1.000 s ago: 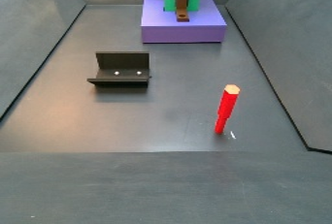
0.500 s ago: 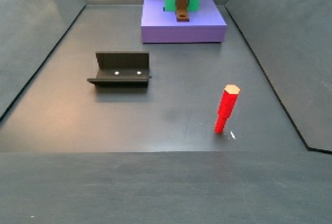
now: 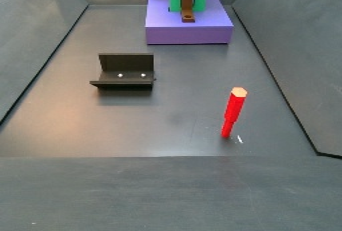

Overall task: Pick up the blue object. Move up. Move to above the board. Insert the blue object.
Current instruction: Insert the blue object.

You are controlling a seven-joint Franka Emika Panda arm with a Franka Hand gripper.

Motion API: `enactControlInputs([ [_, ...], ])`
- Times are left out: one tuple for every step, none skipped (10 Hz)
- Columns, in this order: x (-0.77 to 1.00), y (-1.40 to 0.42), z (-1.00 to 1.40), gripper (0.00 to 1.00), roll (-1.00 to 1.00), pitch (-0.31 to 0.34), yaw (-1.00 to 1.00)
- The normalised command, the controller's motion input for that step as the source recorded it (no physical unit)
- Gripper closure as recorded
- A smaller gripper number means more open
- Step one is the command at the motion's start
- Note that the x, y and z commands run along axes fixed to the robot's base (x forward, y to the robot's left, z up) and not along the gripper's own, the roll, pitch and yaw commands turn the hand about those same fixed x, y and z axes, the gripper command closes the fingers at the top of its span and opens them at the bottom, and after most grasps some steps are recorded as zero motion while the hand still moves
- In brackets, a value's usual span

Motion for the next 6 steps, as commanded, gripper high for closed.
enactControlInputs([
  [-0.09,-0.19,-0.47,1.0,0.14,-0.089,0.0],
  [0.0,-0.21,-0.45,1.0,0.09,-0.099,0.0],
  [0.08,-0.2,-0.41,1.0,0.03,-0.09,0.0],
  [0.17,-0.12,-0.31,1.0,0.0,-0.071,0.0],
  [0.11,-0.06,-0.34,1.0,0.0,-0.067,0.0],
  [0.07,-0.06,-0.4,1.0,0.03,-0.08,0.0],
])
